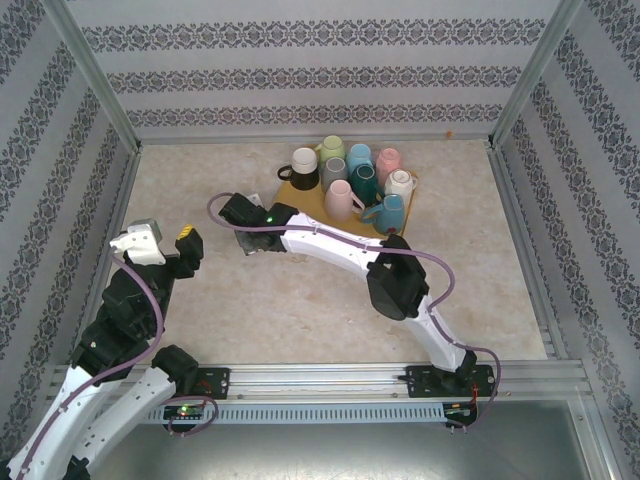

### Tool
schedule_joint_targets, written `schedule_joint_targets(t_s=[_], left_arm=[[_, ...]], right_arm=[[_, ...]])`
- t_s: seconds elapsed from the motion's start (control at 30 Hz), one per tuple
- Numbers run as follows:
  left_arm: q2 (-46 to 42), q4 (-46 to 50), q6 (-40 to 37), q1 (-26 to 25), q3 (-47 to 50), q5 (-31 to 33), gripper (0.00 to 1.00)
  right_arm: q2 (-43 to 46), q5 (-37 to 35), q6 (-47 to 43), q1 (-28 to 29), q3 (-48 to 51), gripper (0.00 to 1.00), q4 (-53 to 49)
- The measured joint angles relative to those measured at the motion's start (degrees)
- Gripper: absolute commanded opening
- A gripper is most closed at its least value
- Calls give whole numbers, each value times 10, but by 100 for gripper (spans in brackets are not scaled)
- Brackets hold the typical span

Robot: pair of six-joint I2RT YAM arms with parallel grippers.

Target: Turn the mug right side up

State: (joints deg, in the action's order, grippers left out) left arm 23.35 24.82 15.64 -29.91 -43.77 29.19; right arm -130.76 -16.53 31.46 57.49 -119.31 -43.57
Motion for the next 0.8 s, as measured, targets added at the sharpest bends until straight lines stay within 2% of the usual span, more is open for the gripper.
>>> schedule_joint_targets(t_s=[0.2, 0.37, 0.63, 0.8], left_arm=[[-2, -5, -7, -4, 3, 10, 78], [-3, -9, -10, -9, 9, 13, 78], [-3, -9, -16, -9, 10, 13, 78], [-3, -9, -17, -12, 10, 14, 78]], right_arm=[[-74, -48, 93, 0, -108, 0, -87], [-79, -68, 129, 0, -116, 0, -126], [-81, -66, 144, 0, -116, 0, -135], [-81, -66, 151, 0, -110, 14, -131]])
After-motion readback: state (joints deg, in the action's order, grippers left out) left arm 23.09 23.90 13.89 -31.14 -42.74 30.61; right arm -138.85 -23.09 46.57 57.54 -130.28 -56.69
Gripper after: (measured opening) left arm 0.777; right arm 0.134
